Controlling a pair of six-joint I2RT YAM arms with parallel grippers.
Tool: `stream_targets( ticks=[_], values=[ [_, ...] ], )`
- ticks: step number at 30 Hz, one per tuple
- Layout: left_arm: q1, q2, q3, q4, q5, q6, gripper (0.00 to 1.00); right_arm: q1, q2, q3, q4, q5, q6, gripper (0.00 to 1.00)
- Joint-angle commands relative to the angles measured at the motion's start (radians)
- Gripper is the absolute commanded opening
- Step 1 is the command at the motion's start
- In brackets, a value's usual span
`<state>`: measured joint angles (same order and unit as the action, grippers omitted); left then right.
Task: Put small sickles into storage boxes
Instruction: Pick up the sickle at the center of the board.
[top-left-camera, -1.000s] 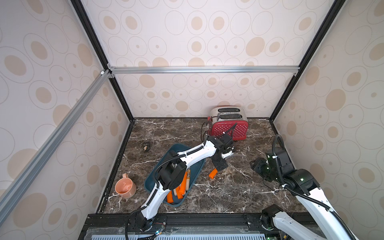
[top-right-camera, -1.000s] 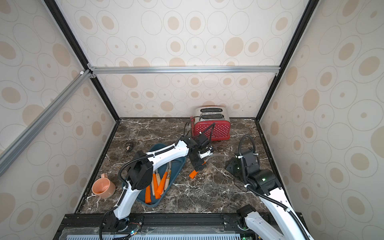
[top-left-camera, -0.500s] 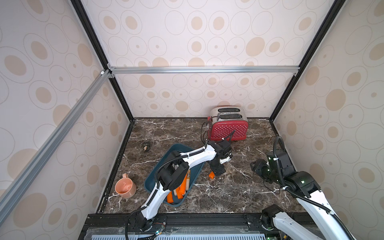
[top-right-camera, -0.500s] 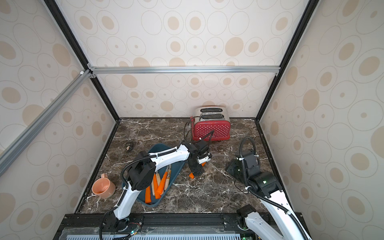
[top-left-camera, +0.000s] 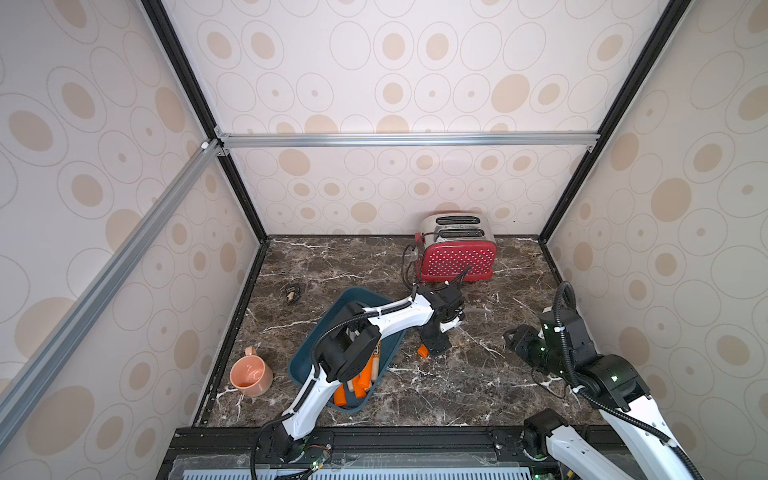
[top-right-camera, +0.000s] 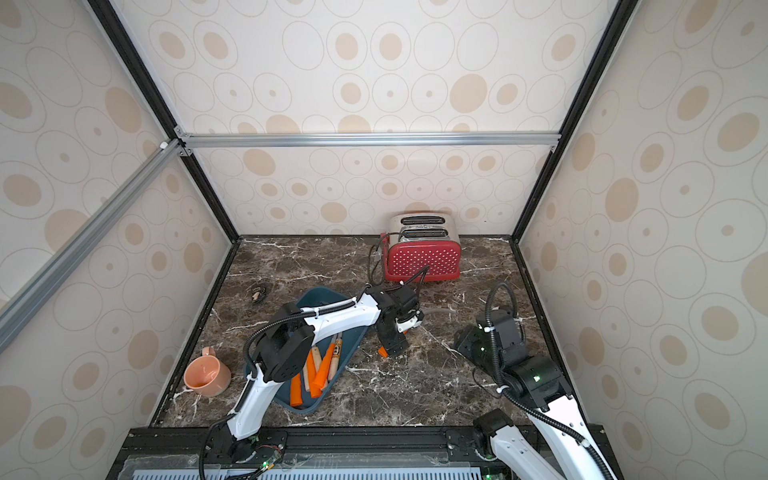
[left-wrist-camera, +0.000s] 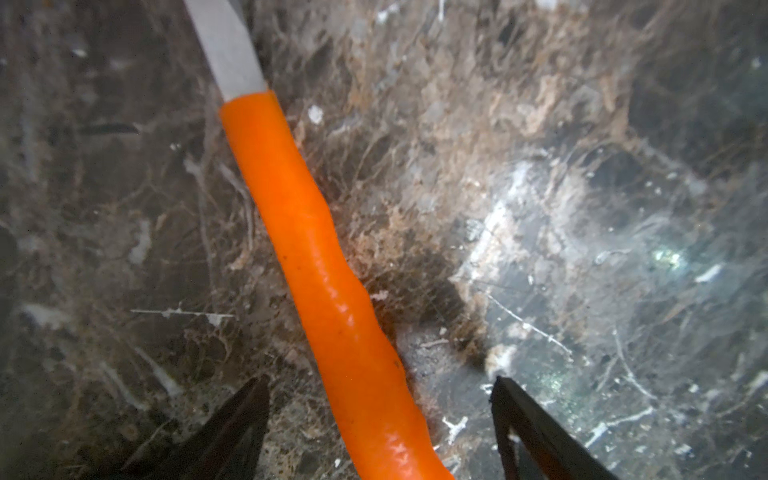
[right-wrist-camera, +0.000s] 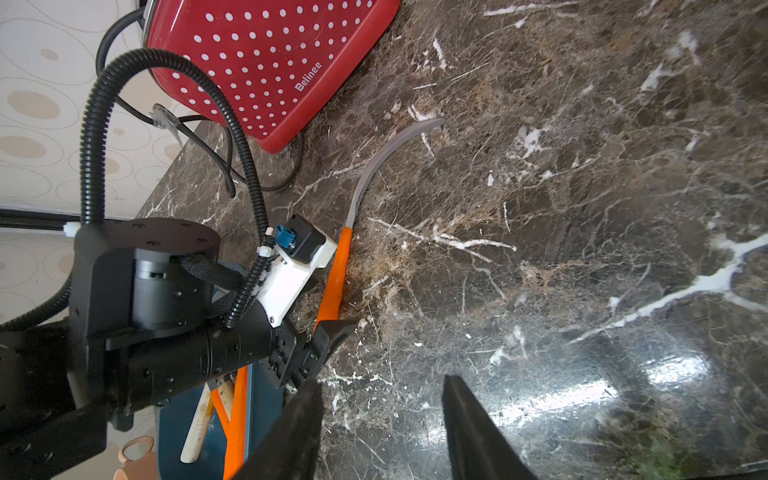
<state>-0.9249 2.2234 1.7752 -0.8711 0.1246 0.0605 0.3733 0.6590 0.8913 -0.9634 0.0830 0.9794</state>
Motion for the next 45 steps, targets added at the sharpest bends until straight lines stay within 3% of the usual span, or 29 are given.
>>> stream_targets(
  ticks=[1,12,23,40,45],
  values=[
    [-0.009,0.001,-0.004,-0.007,-0.003,-0.024,0.82,-0.005,-0.022,-0.015,-0.038,0.018,0.01,0.5],
    [-0.01,0.03,0.006,-0.039,-0.012,-0.023,0.77,-0.005,-0.06,-0.03,-0.049,0.021,0.016,0.5],
    [-0.011,0.059,0.014,-0.061,-0.021,-0.031,0.65,-0.005,-0.082,-0.04,-0.061,0.03,0.015,0.5],
    [-0.015,0.097,0.058,-0.097,-0.043,-0.054,0.25,-0.005,-0.098,-0.048,-0.07,0.044,0.007,0.5],
    [-0.015,0.097,0.069,-0.107,-0.03,-0.055,0.22,-0.004,-0.093,-0.045,-0.069,0.047,0.003,0.5]
  ],
)
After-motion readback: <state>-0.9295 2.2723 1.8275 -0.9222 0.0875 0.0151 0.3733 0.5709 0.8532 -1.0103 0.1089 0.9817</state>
